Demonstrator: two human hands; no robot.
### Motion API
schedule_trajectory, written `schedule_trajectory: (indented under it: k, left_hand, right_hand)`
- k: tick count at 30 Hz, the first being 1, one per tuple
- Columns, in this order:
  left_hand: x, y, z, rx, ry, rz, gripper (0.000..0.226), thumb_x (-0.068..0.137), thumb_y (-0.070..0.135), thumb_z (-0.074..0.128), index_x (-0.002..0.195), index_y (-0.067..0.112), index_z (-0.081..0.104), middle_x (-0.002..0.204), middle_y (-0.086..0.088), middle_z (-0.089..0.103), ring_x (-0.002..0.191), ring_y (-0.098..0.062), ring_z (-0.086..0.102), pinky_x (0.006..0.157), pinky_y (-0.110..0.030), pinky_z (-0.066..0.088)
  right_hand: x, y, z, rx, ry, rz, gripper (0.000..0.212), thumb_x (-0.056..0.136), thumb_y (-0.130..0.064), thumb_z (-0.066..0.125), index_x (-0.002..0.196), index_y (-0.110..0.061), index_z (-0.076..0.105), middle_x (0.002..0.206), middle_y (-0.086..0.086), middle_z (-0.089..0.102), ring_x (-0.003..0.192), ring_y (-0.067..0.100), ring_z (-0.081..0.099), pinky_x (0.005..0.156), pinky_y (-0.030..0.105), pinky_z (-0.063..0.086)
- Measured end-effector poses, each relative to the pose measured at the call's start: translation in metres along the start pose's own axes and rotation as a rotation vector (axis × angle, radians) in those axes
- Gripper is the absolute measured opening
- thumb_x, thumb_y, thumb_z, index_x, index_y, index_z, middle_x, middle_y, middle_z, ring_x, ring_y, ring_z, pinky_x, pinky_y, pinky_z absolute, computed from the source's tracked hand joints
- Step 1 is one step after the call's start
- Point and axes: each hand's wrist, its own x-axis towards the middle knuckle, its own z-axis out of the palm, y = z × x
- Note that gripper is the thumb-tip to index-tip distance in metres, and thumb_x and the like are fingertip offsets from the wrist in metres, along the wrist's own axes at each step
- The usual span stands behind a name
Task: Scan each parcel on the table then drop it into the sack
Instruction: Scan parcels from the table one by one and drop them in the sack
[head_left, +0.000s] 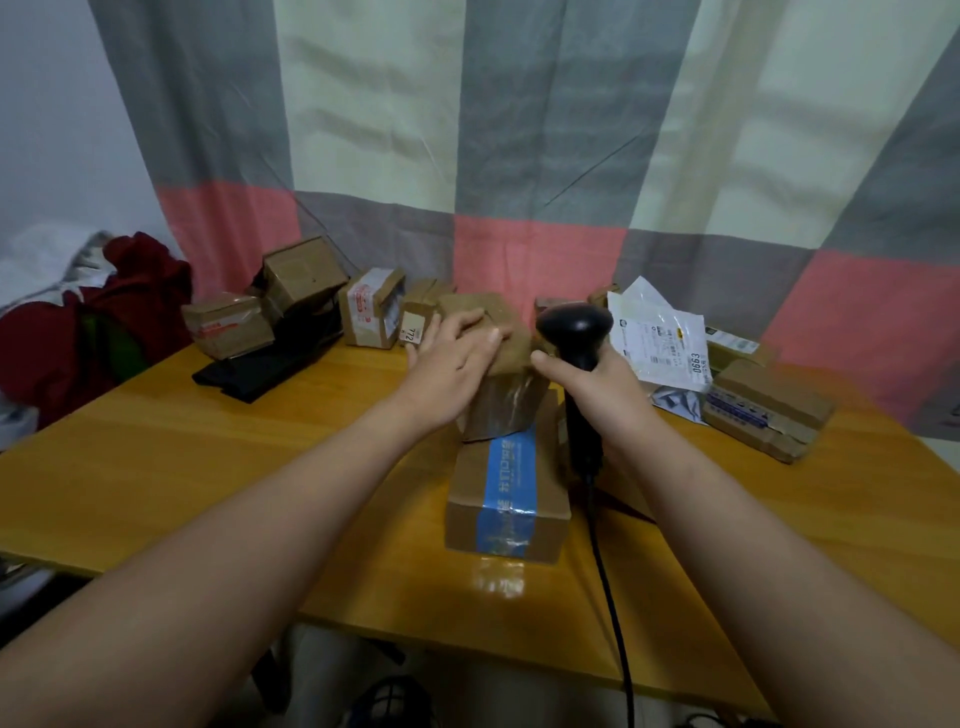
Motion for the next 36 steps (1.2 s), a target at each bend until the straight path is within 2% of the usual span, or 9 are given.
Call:
schedule_trajectory:
  k: [4, 8, 12, 16, 18, 21, 27, 31, 36]
  left_hand:
    - [-0.009, 0.016, 0.014, -0.23, 0.098, 0.084, 0.025, 0.101, 0.016, 0.04, 0.124, 0.014, 0.05, 0.136, -0.008, 0.047, 0.125, -0.007, 0.04, 0.108, -0.019, 0.032]
    - [-0.02, 0.027, 0.02, -0.763, 0.278, -0.159, 0.022, 0.101, 0.016, 0.042, 0.116, 0.031, 0.039, 0.134, -0.01, 0.043, 0.118, -0.017, 0.054, 0.101, -0.034, 0.047]
    - [-0.031, 0.024, 0.012, -0.735, 0.212, -0.355, 0.049, 0.097, 0.02, 0.055, 0.141, 0.017, 0.035, 0.144, -0.005, 0.038, 0.105, -0.001, 0.05, 0.076, -0.007, 0.046]
    - [-0.046, 0.022, 0.007, -0.812, -0.121, -0.554, 0.084, 0.077, 0.045, 0.07, 0.145, 0.014, 0.032, 0.134, -0.006, 0.054, 0.118, -0.017, 0.051, 0.106, -0.033, 0.037]
    - [-0.05, 0.025, 0.009, -0.857, -0.14, -0.509, 0.082, 0.065, 0.046, 0.075, 0.133, 0.013, 0.042, 0.117, -0.006, 0.067, 0.109, -0.018, 0.063, 0.1, -0.035, 0.047]
    - [-0.051, 0.026, 0.013, -0.961, 0.006, -0.476, 0.089, 0.061, 0.037, 0.078, 0.132, 0.019, 0.027, 0.111, -0.001, 0.066, 0.095, -0.015, 0.068, 0.088, -0.033, 0.054]
    - [-0.055, 0.016, 0.002, -0.879, 0.059, -0.404, 0.048, 0.09, 0.015, 0.062, 0.12, 0.026, 0.026, 0.11, -0.006, 0.062, 0.089, -0.017, 0.067, 0.073, -0.033, 0.058]
    - [-0.063, 0.009, 0.004, -0.673, 0.145, -0.289, 0.09, 0.083, 0.017, 0.073, 0.144, 0.041, 0.011, 0.122, -0.002, 0.044, 0.1, -0.013, 0.059, 0.063, -0.016, 0.055]
    - [-0.062, 0.006, 0.009, -0.682, 0.147, -0.227, 0.098, 0.08, 0.017, 0.076, 0.149, 0.04, 0.01, 0.133, -0.006, 0.042, 0.117, -0.019, 0.054, 0.074, -0.021, 0.058]
  right_hand:
    - [0.001, 0.005, 0.004, 0.161, 0.095, 0.027, 0.049, 0.08, -0.023, 0.077, 0.123, -0.016, 0.056, 0.11, 0.0, 0.069, 0.102, 0.017, 0.066, 0.085, 0.036, 0.055]
    - [-0.007, 0.01, -0.004, 0.174, 0.121, 0.041, 0.051, 0.081, -0.012, 0.074, 0.126, -0.019, 0.051, 0.114, 0.001, 0.067, 0.105, 0.02, 0.065, 0.094, 0.048, 0.052]
    - [-0.02, 0.015, -0.013, 0.216, 0.102, 0.075, 0.049, 0.081, -0.007, 0.071, 0.125, -0.018, 0.051, 0.112, 0.004, 0.068, 0.102, 0.022, 0.066, 0.093, 0.049, 0.052]
    - [-0.027, 0.017, -0.018, 0.238, 0.085, 0.052, 0.048, 0.081, -0.01, 0.073, 0.124, -0.018, 0.052, 0.113, 0.001, 0.067, 0.105, 0.02, 0.065, 0.096, 0.048, 0.05]
    - [-0.027, 0.017, -0.018, 0.272, 0.052, 0.043, 0.05, 0.08, -0.019, 0.075, 0.126, -0.018, 0.054, 0.116, 0.001, 0.068, 0.108, 0.02, 0.065, 0.098, 0.048, 0.05]
    - [-0.03, 0.015, -0.015, 0.279, 0.008, 0.035, 0.064, 0.071, -0.04, 0.079, 0.127, -0.023, 0.055, 0.118, 0.0, 0.069, 0.11, 0.02, 0.065, 0.098, 0.047, 0.049]
    - [-0.033, 0.021, -0.024, 0.219, 0.05, 0.126, 0.049, 0.08, -0.043, 0.074, 0.123, -0.026, 0.056, 0.113, 0.0, 0.07, 0.108, 0.022, 0.065, 0.098, 0.049, 0.049]
    - [-0.05, 0.007, -0.034, 0.227, 0.136, 0.098, 0.014, 0.086, -0.025, 0.069, 0.093, -0.016, 0.062, 0.075, 0.005, 0.062, 0.077, 0.025, 0.062, 0.075, 0.037, 0.052]
    - [-0.092, 0.001, -0.024, 0.005, 0.068, -0.117, 0.019, 0.088, -0.02, 0.066, 0.077, -0.006, 0.061, 0.058, 0.01, 0.06, 0.048, 0.023, 0.059, 0.049, 0.031, 0.05]
